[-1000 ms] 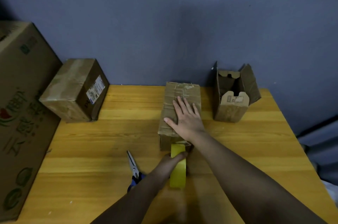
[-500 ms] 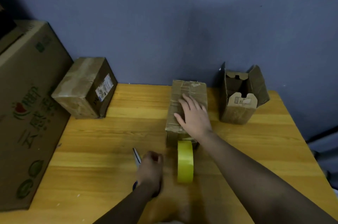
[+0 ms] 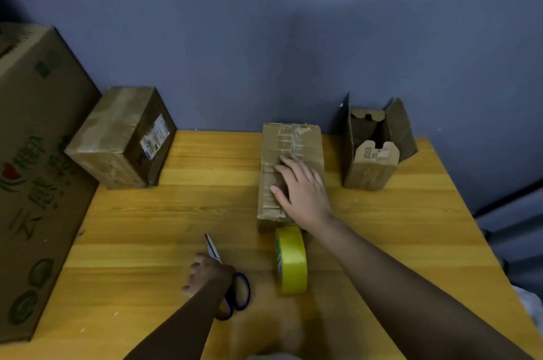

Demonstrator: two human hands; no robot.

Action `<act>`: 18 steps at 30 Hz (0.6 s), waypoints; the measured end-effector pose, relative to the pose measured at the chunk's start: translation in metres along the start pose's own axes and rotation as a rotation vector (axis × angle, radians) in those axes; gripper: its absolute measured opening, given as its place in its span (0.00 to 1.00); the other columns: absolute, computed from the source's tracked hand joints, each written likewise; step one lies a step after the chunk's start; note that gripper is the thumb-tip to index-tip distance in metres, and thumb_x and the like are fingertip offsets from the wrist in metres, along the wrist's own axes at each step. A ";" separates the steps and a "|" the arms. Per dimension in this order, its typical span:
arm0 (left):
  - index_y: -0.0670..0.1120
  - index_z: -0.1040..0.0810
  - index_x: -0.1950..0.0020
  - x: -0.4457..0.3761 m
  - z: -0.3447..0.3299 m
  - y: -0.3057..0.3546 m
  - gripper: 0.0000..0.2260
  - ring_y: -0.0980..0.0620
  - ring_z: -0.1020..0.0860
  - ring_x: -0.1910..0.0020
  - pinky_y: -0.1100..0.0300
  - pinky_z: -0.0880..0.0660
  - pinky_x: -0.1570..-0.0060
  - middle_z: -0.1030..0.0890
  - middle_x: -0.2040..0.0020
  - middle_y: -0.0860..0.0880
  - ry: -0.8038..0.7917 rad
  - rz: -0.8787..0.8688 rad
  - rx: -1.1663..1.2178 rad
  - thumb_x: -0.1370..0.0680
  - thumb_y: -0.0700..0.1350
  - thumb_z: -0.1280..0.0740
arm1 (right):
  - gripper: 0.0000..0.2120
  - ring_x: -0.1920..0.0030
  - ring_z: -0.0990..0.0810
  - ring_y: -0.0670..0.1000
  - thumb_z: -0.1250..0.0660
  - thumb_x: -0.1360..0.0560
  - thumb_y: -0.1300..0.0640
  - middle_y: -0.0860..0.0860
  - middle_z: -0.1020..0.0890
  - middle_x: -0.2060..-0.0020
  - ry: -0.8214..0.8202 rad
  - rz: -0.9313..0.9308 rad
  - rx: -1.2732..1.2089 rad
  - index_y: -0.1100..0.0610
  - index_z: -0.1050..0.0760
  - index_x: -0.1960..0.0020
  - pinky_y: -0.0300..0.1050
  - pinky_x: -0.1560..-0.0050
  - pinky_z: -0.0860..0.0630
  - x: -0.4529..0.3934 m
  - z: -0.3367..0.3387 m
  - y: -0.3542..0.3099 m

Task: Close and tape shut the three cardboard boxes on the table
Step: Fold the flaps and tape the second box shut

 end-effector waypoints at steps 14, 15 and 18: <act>0.39 0.25 0.43 -0.003 0.009 -0.001 0.23 0.43 0.22 0.56 0.52 0.23 0.53 0.21 0.55 0.42 -0.159 -0.008 0.315 0.32 0.50 0.25 | 0.15 0.47 0.24 0.49 0.44 0.23 0.54 0.49 0.21 0.48 0.290 0.091 -0.244 0.55 0.22 0.43 0.42 0.48 0.28 0.031 0.027 -0.021; 0.36 0.24 0.44 -0.001 0.013 0.003 0.20 0.43 0.23 0.59 0.54 0.23 0.58 0.22 0.56 0.41 -0.208 -0.002 0.468 0.30 0.46 0.26 | 0.14 0.48 0.23 0.48 0.44 0.23 0.54 0.48 0.20 0.50 0.283 0.096 -0.271 0.54 0.22 0.44 0.41 0.50 0.27 0.033 0.025 -0.023; 0.38 0.24 0.53 0.014 0.028 0.013 0.08 0.47 0.26 0.63 0.61 0.27 0.70 0.23 0.59 0.43 -0.384 0.041 0.818 0.25 0.42 0.30 | 0.13 0.54 0.20 0.46 0.43 0.22 0.54 0.46 0.17 0.54 0.264 0.098 -0.316 0.53 0.22 0.44 0.39 0.58 0.25 0.039 0.025 -0.032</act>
Point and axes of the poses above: each hand's wrist, its own x-axis away from the middle knuckle, its own z-axis out of the back of the hand, y = z × x, the point moved 6 cm from there along -x, towards the middle knuckle
